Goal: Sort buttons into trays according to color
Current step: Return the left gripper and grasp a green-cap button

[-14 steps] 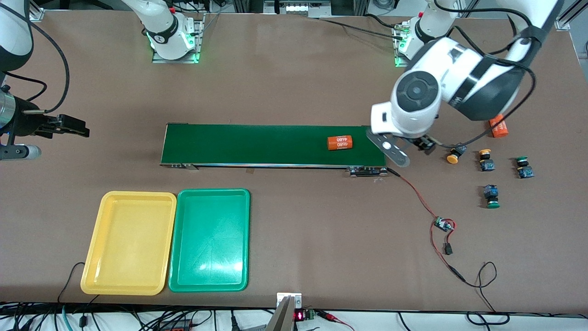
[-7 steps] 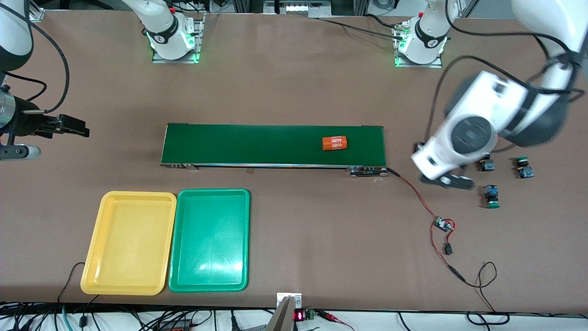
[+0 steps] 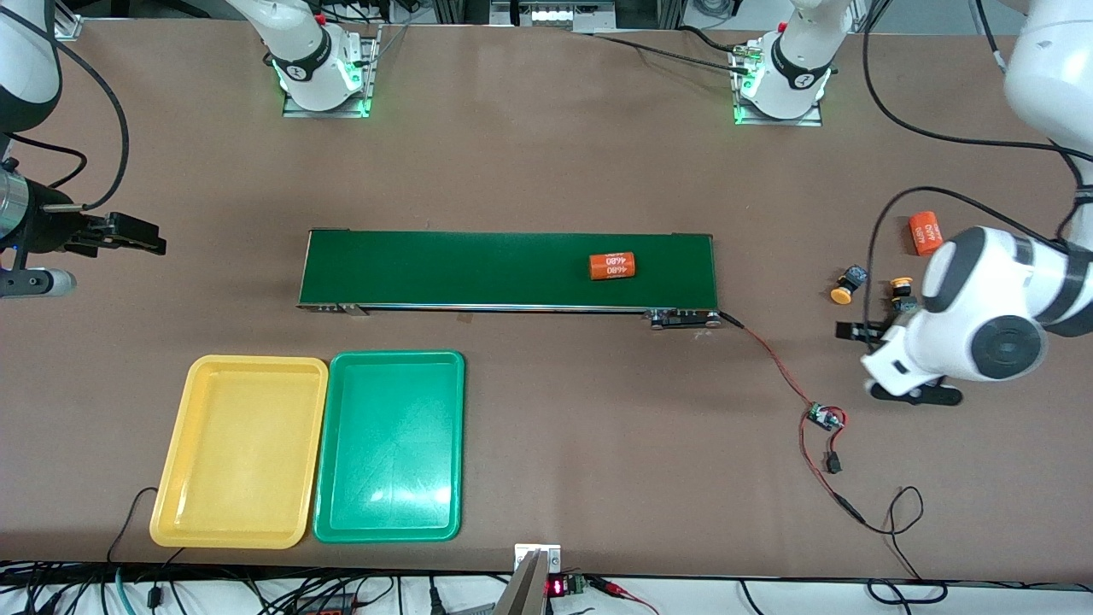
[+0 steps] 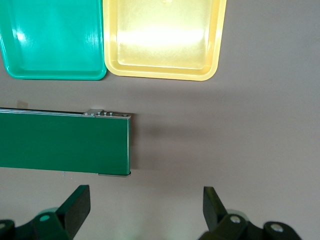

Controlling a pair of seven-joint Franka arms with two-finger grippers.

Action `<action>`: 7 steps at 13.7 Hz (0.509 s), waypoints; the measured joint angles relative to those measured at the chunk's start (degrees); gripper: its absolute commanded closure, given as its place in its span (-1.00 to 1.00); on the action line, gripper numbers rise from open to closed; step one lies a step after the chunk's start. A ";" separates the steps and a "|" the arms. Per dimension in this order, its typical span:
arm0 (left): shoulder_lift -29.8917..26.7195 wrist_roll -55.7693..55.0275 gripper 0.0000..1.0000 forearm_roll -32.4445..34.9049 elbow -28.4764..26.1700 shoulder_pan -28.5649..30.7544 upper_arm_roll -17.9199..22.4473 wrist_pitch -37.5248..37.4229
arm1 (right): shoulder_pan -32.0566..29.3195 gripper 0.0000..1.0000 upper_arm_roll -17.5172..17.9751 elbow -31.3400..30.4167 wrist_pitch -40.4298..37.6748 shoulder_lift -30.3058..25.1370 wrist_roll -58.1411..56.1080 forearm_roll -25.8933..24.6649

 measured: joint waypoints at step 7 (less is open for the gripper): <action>1.32 4.95 -0.97 4.13 -4.59 6.54 2.47 9.42 | 0.00 -1.00 0.00 0.00 0.00 0.00 0.00 0.00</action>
